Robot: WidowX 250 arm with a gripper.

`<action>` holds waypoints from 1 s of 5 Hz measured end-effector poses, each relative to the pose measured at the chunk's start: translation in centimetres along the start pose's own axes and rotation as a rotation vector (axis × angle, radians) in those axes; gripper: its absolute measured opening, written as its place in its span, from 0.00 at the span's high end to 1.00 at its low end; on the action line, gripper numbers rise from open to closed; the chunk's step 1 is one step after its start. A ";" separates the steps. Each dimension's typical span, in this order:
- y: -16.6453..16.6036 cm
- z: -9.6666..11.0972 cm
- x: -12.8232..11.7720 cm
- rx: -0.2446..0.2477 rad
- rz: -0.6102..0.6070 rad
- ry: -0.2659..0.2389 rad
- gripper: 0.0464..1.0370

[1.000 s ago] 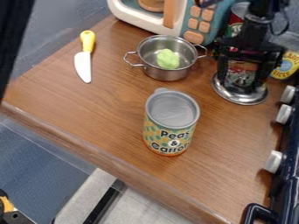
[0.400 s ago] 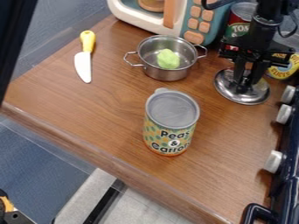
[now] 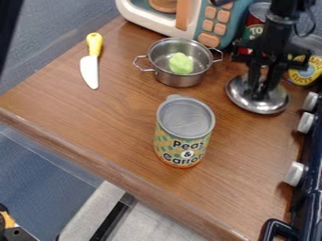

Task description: Put the silver lid on the silver pot

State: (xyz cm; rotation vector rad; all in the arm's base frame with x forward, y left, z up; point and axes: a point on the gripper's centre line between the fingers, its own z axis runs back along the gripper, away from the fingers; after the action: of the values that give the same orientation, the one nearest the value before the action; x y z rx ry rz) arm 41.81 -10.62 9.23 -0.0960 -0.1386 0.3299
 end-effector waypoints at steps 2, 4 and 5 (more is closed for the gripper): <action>3.8 6.1 1.5 -0.013 0.114 -0.143 0.77; 11.2 6.8 2.1 0.010 0.334 -0.160 0.77; 11.7 6.4 2.0 0.037 0.341 -0.143 0.77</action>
State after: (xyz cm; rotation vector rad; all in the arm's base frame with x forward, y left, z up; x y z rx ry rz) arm 39.02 1.55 14.44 -0.0593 -0.2587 0.6803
